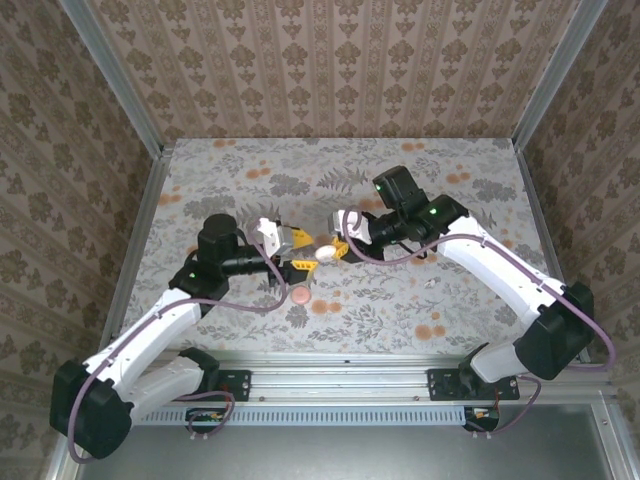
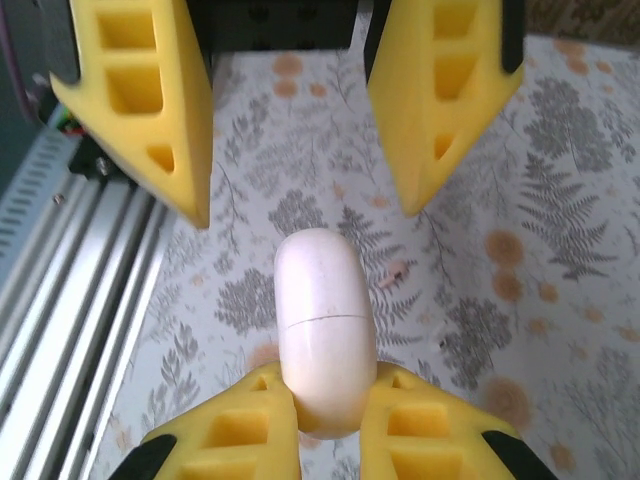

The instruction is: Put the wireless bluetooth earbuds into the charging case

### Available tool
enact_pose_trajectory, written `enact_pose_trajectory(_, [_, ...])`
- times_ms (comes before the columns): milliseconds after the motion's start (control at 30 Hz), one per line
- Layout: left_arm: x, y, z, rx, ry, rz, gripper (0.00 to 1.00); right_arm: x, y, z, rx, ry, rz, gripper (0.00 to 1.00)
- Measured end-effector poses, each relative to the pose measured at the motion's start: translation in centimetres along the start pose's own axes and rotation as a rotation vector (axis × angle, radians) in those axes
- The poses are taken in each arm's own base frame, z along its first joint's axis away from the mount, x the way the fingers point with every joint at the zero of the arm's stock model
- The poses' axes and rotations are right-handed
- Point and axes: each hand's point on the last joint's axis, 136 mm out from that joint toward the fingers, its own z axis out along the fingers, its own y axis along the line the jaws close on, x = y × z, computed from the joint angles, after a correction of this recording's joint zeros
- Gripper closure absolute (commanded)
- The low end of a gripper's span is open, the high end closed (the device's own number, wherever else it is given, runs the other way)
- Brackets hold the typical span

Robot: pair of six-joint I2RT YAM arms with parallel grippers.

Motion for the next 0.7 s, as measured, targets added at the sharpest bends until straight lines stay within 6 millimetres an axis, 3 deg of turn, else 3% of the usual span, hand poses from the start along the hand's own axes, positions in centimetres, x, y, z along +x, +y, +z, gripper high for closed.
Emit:
enact_pose_trajectory(333, [1.1, -1.2, 0.7, 0.059, 0.071, 0.045, 0.45, -0.4, 0.6, 0.1, 0.036, 0.114, -0.095, 0.86])
enact_pose_trajectory(700, [1.9, -1.0, 1.0, 0.046, 0.101, 0.059, 0.56, -0.9, 1.1, 0.2, 0.023, 0.109, -0.116, 0.85])
